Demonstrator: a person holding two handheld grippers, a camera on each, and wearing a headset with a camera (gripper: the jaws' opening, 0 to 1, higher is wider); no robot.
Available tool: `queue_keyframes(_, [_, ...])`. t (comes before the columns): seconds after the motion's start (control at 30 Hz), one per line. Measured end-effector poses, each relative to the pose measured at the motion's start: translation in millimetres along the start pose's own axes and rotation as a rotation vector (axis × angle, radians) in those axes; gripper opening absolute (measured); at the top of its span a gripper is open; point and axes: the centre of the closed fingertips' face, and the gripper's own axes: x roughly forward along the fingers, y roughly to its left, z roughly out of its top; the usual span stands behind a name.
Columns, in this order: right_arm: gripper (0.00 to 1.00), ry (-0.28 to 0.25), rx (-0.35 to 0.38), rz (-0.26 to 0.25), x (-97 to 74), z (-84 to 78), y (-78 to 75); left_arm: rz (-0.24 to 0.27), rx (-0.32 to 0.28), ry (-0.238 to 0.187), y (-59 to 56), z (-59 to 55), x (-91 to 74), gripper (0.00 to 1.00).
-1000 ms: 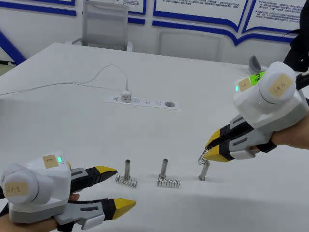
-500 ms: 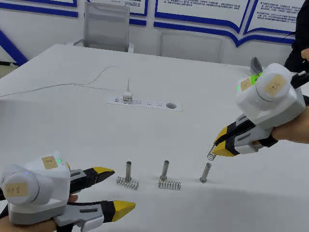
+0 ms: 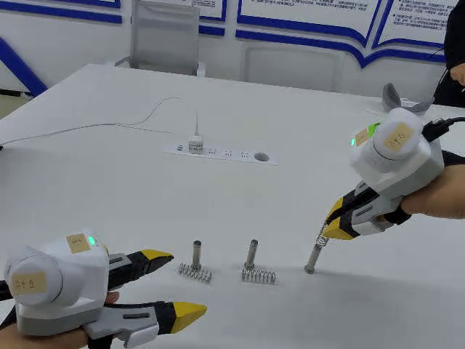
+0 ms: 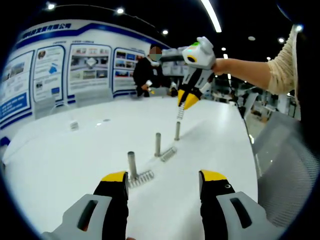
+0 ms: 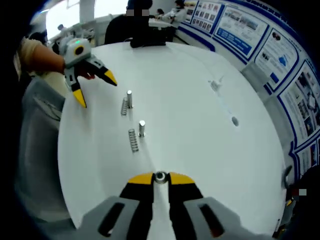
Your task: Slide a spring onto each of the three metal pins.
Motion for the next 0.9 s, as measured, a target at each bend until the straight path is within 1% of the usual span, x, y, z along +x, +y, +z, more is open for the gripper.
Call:
queue_keyframes(0.2, [0.12,0.006,0.003,0.006,5.1,-1.7,-0.3,0.004,-0.001,0.002,1.3,-1.5,-0.8,0.58])
queue_keyframes(0.37, [0.12,0.025,0.004,0.008,9.1,-6.2,0.4,0.005,-0.003,0.003,2.0,-2.5,-0.9,0.58])
queue_keyframes(0.47, [0.12,0.022,0.012,0.01,11.7,-6.7,0.2,0.005,-0.003,0.003,2.0,-2.8,-0.7,0.58])
queue_keyframes(0.9, [0.12,0.035,0.062,0.023,36.3,-18.6,2.4,0.001,-0.003,0.004,1.5,-2.7,0.4,0.57])
